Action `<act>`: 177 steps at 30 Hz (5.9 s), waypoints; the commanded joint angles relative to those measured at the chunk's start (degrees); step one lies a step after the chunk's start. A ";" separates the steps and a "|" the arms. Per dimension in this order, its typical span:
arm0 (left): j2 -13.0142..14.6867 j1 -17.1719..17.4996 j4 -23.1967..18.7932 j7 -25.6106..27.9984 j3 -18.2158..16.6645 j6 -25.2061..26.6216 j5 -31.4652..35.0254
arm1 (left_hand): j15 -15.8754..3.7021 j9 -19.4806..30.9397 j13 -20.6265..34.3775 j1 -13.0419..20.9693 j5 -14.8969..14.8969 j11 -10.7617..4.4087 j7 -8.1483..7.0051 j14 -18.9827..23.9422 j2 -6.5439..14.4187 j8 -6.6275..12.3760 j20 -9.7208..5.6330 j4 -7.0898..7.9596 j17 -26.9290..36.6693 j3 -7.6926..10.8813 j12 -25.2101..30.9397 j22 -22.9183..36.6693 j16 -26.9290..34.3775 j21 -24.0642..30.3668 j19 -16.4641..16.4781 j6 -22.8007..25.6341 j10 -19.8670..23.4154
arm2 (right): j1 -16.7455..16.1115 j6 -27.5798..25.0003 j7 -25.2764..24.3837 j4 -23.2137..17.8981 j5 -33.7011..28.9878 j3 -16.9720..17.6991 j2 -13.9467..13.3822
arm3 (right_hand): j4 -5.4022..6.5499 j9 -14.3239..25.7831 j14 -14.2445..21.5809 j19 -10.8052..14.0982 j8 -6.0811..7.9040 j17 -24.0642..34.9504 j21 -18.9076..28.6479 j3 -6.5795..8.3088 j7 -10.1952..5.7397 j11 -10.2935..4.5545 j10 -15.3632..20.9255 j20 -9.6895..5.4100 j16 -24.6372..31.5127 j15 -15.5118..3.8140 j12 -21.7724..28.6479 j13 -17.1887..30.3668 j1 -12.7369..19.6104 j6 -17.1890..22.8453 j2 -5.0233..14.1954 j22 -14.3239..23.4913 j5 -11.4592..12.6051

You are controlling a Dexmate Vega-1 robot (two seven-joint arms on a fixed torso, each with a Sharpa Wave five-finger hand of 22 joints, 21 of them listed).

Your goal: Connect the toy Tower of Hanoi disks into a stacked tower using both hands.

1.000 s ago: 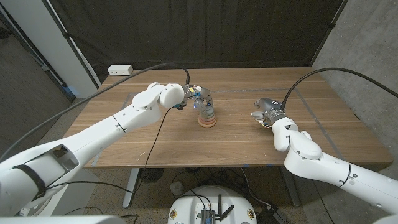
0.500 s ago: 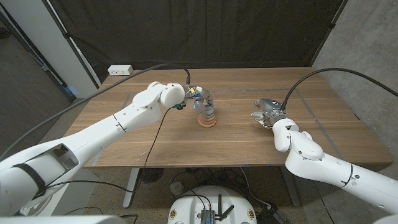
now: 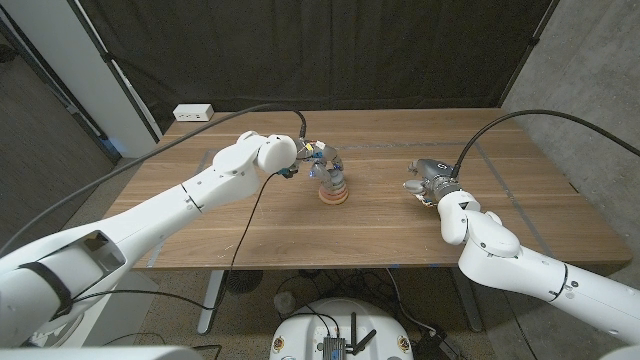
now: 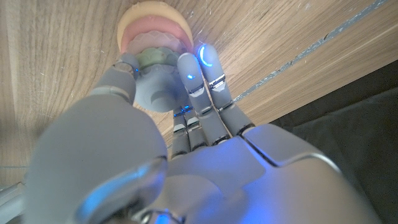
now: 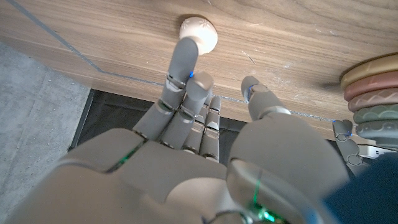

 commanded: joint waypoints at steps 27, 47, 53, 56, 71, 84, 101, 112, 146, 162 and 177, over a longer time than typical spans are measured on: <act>7.19 7.21 -7.58 3.83 -7.69 5.85 -4.36 | -5.34 -0.68 -0.74 -1.26 -0.40 0.65 0.44 -1.36 -0.21 1.61 -8.04 0.24 0.13 -0.65 1.68 -0.07 -0.87 -0.73 -0.77 -1.03 -1.04 | 1.11 1.03 -0.20 0.73 0.62 -0.43 0.43 | 0.11 0.10 0.08 0.13 -0.17 0.07 0.02 0.48 0.16 0.19 0.37 -3.06 0.27 -0.96 -0.12 0.25 -0.24 0.02 -0.19 0.04 0.39; 11.80 13.68 -12.41 10.38 -12.53 11.61 -7.87 | -5.36 -0.97 -1.12 -0.65 -0.13 -0.36 0.20 -0.39 0.99 2.46 -8.01 -0.03 0.74 0.00 2.64 -0.04 -0.50 -0.34 0.48 1.81 1.69 | 2.06 2.52 1.10 1.42 0.03 -0.72 0.14 | 0.05 0.18 0.13 0.22 -0.19 -0.12 0.03 0.44 0.04 0.14 0.29 -3.07 0.19 -0.98 -0.23 0.07 -0.17 -0.13 -0.29 0.01 0.36; 12.99 15.58 -13.49 12.56 -13.92 13.12 -9.45 | -5.37 -1.00 -1.15 -0.42 -0.06 -0.56 -0.08 0.02 1.15 2.61 -8.08 -0.16 0.86 0.15 2.84 -0.05 -0.37 -0.28 0.71 2.46 2.33 | 2.08 3.34 1.57 1.59 0.23 -0.33 0.20 | 0.05 0.29 0.06 0.32 -0.10 -0.20 0.12 0.44 -0.30 0.09 0.30 -3.07 0.11 -0.98 -0.22 0.07 -0.18 -0.07 -0.30 0.09 0.36; 13.65 16.97 -14.24 14.14 -14.87 13.94 -10.49 | -5.38 -1.01 -1.17 -0.29 -0.03 -0.54 -0.09 0.12 1.20 2.64 -8.10 -0.23 0.86 0.22 2.92 -0.05 -0.36 -0.25 0.80 2.64 2.60 | 1.86 4.22 1.46 1.73 0.49 0.12 0.03 | 0.07 0.45 0.07 0.24 0.17 -0.21 0.03 0.44 -0.46 0.01 0.31 -3.06 0.11 -0.98 -0.18 0.11 -0.20 0.43 -0.29 0.00 0.36; 15.58 22.22 -16.80 21.92 -16.41 17.85 -11.95 | -5.39 -1.04 -1.03 0.39 0.20 -1.04 -0.46 0.78 1.65 2.94 -8.09 -0.37 0.91 0.65 3.32 -0.01 -0.36 -0.15 0.98 4.41 4.06 | 0.84 5.71 1.34 2.04 0.27 1.71 -0.55 | 0.08 0.81 0.19 0.28 0.26 -0.11 0.06 0.42 -0.52 0.02 0.35 -3.06 0.19 -0.98 -0.14 0.14 -0.25 0.25 -0.33 0.04 0.34; 16.27 26.84 -17.87 28.88 -17.72 20.23 -13.37 | -5.39 -1.01 -1.03 0.64 0.27 -1.68 -0.72 1.61 2.05 3.27 -8.10 -0.36 1.05 0.89 3.70 0.01 -0.17 0.13 1.74 6.21 5.84 | 0.26 6.27 1.31 1.90 -0.18 2.50 -0.44 | 0.10 1.08 0.33 0.31 0.32 0.01 0.05 0.42 -0.53 -0.04 0.40 -3.07 0.32 -0.97 -0.08 0.20 -0.28 0.14 -0.32 0.02 0.33; 17.27 32.08 -17.77 36.97 -20.95 20.99 -18.70 | -5.40 -0.95 -0.97 0.68 0.32 -2.56 -1.61 2.21 2.30 3.42 -8.10 -0.31 1.16 1.05 4.01 -0.01 -0.10 0.16 1.98 7.70 7.43 | -0.29 5.53 1.76 1.39 -0.63 3.01 -0.67 | 0.08 1.35 0.35 0.37 0.41 0.03 0.08 0.47 -0.53 -0.19 0.58 -3.07 0.36 -0.96 -0.01 0.22 -0.28 0.13 -0.32 0.05 0.33; 16.18 32.16 -16.44 40.91 -19.88 20.98 -18.35 | -5.41 -0.87 -0.91 0.81 0.36 -3.13 -2.02 2.30 2.48 3.36 -8.14 -0.39 1.20 1.25 4.04 0.00 -0.22 0.14 1.97 8.50 8.29 | -0.95 7.10 0.49 2.77 0.39 3.62 0.21 | 0.08 1.53 0.26 0.38 0.51 0.01 0.10 0.50 -0.65 -0.06 0.48 -3.06 0.33 -0.96 -0.08 0.18 -0.31 0.26 -0.37 0.09 0.35; 16.61 36.97 -17.69 47.80 -22.86 22.59 -24.48 | -5.41 -0.73 -0.74 0.76 0.32 -3.43 -2.46 2.09 2.57 3.19 -8.08 -0.36 1.25 1.42 3.90 -0.02 -0.52 0.07 1.86 9.62 9.56 | -0.74 7.63 -0.24 3.23 0.58 3.70 0.58 | 0.13 2.56 0.49 0.15 0.88 0.32 -0.02 0.53 -0.94 -0.29 0.74 -3.05 0.75 -0.94 -0.02 0.19 -0.51 0.45 -0.43 -0.01 0.35; 16.67 35.44 -16.39 47.65 -21.46 21.88 -25.36 | -5.41 -0.67 -0.60 0.66 0.31 -3.35 -2.32 2.05 2.69 2.89 -8.07 -0.32 1.30 1.53 3.63 -0.04 -0.63 0.03 1.89 9.59 9.50 | -0.92 6.41 -0.14 2.58 -0.23 3.73 0.28 | 0.12 2.62 0.25 0.24 0.77 0.21 0.09 0.59 -0.67 -0.26 0.53 -3.05 0.67 -0.94 -0.13 0.14 -0.56 0.41 -0.44 0.10 0.37; 17.36 34.51 -15.78 46.76 -20.89 21.61 -26.04 | -5.41 -0.63 -0.54 0.51 0.30 -3.27 -2.27 2.13 2.79 2.72 -8.06 -0.28 1.45 1.59 3.45 -0.06 -0.62 -0.03 1.81 9.65 9.53 | 1.31 3.16 2.66 3.20 -1.19 1.84 0.90 | -0.06 2.47 -0.77 -0.42 -0.30 -0.15 -0.24 0.68 -0.20 0.35 -2.78 -3.03 0.20 -0.93 -1.15 -0.04 -0.60 -1.72 -1.00 -0.05 0.46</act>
